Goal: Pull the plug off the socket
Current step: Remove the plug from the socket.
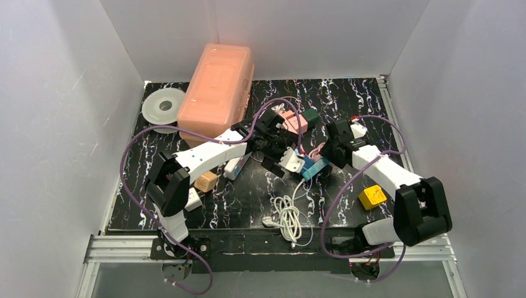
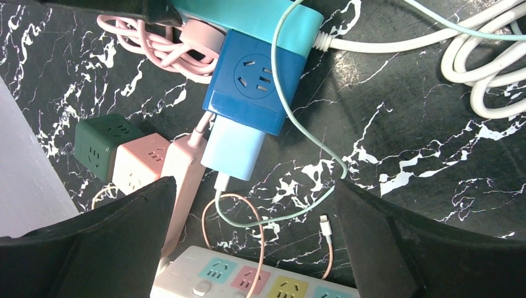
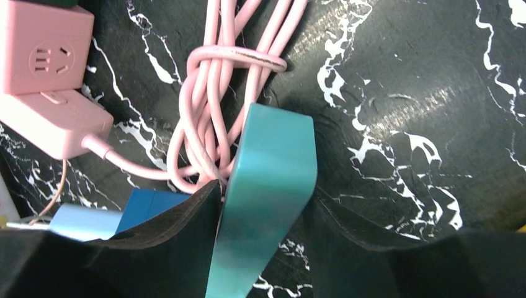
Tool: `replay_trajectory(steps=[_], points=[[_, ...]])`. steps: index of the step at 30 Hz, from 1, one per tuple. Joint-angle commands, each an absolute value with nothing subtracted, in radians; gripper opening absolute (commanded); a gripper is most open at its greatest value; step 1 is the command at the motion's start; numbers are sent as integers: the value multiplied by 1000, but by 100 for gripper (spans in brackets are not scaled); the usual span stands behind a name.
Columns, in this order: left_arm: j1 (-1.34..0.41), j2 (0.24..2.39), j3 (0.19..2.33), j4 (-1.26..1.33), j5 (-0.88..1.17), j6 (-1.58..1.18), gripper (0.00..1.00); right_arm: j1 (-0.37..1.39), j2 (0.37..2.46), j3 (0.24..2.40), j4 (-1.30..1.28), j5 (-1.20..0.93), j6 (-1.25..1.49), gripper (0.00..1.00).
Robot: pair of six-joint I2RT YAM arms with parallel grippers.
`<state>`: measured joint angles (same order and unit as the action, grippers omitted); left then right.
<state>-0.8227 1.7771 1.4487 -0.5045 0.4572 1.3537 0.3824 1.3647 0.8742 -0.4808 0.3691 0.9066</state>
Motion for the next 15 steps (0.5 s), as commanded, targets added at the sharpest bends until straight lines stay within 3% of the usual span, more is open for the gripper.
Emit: replay_trajectory(steps=[1, 7, 10, 12, 15], points=[[-818, 1703, 1433, -499, 474, 1368, 100, 394, 1406, 872, -376, 428, 927, 56], [-816, 1714, 1419, -469, 470, 1381, 100, 405, 1427, 848, -323, 432, 928, 45], [-811, 1736, 1403, -416, 468, 1390, 100, 406, 1402, 839, -295, 434, 899, 29], [-805, 1766, 1404, -402, 471, 1414, 100, 407, 1380, 828, -267, 419, 871, 4], [-806, 1792, 1410, -410, 495, 1439, 100, 407, 1330, 798, -239, 396, 856, 1]])
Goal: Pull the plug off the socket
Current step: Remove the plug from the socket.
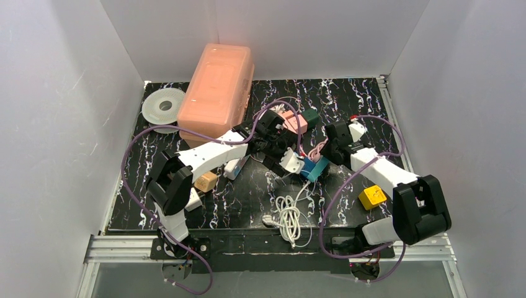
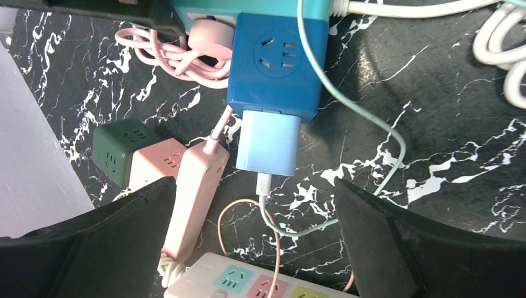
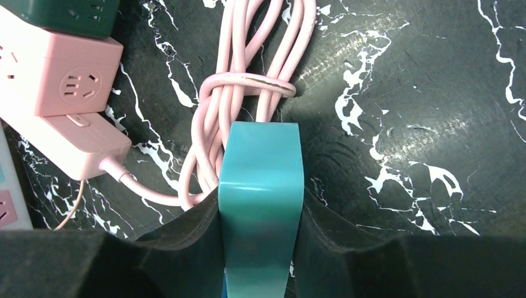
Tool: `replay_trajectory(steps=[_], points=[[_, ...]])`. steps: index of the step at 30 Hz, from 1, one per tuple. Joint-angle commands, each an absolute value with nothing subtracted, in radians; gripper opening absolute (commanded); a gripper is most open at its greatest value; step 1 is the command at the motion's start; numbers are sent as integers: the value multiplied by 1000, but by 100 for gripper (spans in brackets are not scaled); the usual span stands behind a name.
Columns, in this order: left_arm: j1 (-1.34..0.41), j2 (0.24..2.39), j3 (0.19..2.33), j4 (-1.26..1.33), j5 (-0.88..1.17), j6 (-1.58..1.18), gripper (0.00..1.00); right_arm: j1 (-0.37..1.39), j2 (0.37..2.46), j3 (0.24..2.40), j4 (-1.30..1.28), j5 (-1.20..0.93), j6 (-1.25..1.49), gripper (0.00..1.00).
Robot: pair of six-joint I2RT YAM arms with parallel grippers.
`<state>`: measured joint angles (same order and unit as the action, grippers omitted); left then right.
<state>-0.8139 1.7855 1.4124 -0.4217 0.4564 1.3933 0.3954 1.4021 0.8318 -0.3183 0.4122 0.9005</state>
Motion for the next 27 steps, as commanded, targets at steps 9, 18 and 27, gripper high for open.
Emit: replay_trajectory(steps=[9, 18, 27], points=[[-869, 1814, 1362, -324, 506, 1430, 99, 426, 1181, 749, -186, 339, 896, 1], [-935, 1854, 1361, -283, 487, 1424, 99, 472, 1168, 816, -248, 382, 919, 1], [-941, 1877, 1288, -216, 426, 1463, 100, 475, 1174, 798, -258, 390, 930, 1]])
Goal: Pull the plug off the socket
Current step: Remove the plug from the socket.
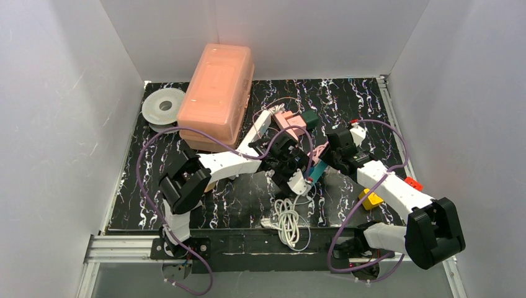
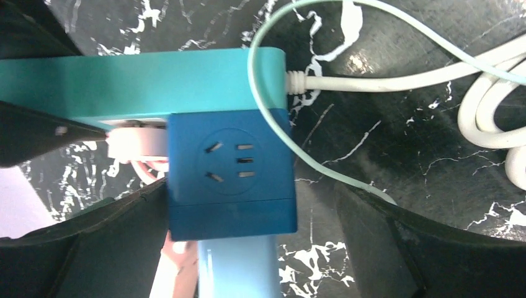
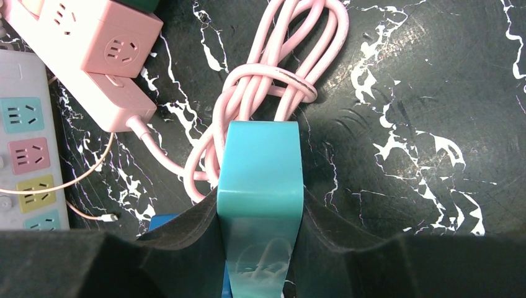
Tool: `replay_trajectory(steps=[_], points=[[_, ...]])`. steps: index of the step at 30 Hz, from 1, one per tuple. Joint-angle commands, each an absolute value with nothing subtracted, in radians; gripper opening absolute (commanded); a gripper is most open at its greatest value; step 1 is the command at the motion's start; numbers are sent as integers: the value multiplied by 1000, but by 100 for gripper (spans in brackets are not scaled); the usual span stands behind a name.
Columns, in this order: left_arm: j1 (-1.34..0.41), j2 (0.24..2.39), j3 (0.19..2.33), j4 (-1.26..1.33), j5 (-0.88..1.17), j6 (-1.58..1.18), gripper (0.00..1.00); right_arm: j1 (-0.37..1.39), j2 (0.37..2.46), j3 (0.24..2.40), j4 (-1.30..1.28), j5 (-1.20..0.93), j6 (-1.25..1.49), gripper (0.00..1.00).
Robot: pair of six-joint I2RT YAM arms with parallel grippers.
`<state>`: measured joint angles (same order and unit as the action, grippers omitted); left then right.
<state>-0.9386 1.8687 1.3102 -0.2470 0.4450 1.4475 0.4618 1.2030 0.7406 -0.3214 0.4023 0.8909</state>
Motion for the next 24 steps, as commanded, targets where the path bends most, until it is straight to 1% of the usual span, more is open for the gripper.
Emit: replay_trajectory(steps=[1, 11, 13, 15, 17, 18, 19, 23, 24], points=[[-942, 1883, 1292, -212, 419, 1460, 100, 476, 1175, 798, -257, 389, 928, 1], [-956, 1949, 1340, -87, 353, 1393, 77, 478, 1160, 787, -243, 370, 942, 1], [-964, 1951, 1338, -80, 349, 1387, 74, 479, 1165, 790, -241, 367, 940, 1], [-972, 1947, 1334, -77, 350, 1388, 68, 479, 1167, 792, -241, 366, 939, 1], [-978, 1941, 1334, -81, 343, 1396, 55, 480, 1170, 792, -239, 365, 933, 1], [-981, 1938, 1334, -85, 339, 1403, 47, 480, 1172, 792, -238, 365, 928, 1], [-981, 1936, 1334, -89, 336, 1407, 36, 480, 1175, 792, -238, 366, 924, 1], [-980, 1921, 1354, -138, 306, 1421, 2, 480, 1177, 775, -229, 366, 905, 1], [-980, 1920, 1363, -157, 296, 1422, 0, 480, 1178, 771, -227, 366, 897, 1]])
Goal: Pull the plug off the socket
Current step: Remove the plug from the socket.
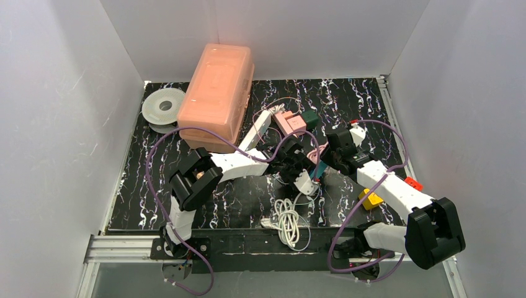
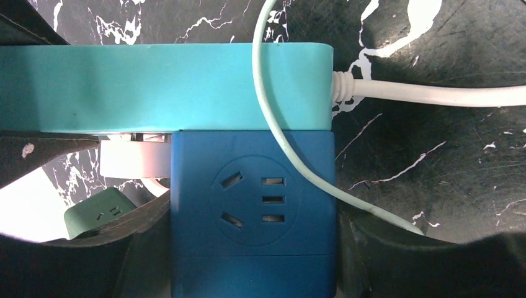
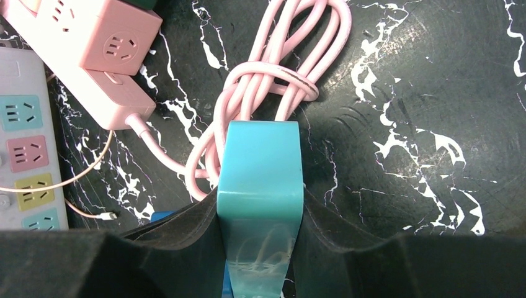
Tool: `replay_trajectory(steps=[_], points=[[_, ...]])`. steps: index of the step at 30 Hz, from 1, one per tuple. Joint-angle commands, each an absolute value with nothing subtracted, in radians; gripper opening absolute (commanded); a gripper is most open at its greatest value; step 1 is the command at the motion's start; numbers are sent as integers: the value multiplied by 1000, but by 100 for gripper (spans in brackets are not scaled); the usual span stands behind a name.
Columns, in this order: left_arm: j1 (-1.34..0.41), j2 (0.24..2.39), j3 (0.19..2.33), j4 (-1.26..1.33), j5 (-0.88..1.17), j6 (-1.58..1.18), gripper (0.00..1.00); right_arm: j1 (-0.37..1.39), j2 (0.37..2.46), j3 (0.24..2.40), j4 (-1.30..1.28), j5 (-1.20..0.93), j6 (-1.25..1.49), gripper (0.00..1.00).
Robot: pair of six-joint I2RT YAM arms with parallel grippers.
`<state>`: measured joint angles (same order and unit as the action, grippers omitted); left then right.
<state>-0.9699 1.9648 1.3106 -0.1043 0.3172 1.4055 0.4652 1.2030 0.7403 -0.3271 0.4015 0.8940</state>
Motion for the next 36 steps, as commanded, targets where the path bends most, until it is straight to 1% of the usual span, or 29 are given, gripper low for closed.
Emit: replay_trajectory(steps=[1, 9, 19, 26, 36], points=[[-981, 1916, 1371, -175, 290, 1423, 0, 480, 1178, 766, -224, 370, 888, 1], [-960, 1831, 1348, -190, 280, 1407, 0, 480, 1192, 723, -227, 422, 808, 1], [-889, 1758, 1276, -123, 279, 1405, 0, 480, 1107, 619, -250, 485, 772, 1], [-852, 1714, 1253, -90, 287, 1397, 0, 479, 1076, 584, -278, 517, 773, 1], [-828, 1642, 1194, -176, 366, 1532, 0, 479, 1076, 613, -303, 514, 687, 1]])
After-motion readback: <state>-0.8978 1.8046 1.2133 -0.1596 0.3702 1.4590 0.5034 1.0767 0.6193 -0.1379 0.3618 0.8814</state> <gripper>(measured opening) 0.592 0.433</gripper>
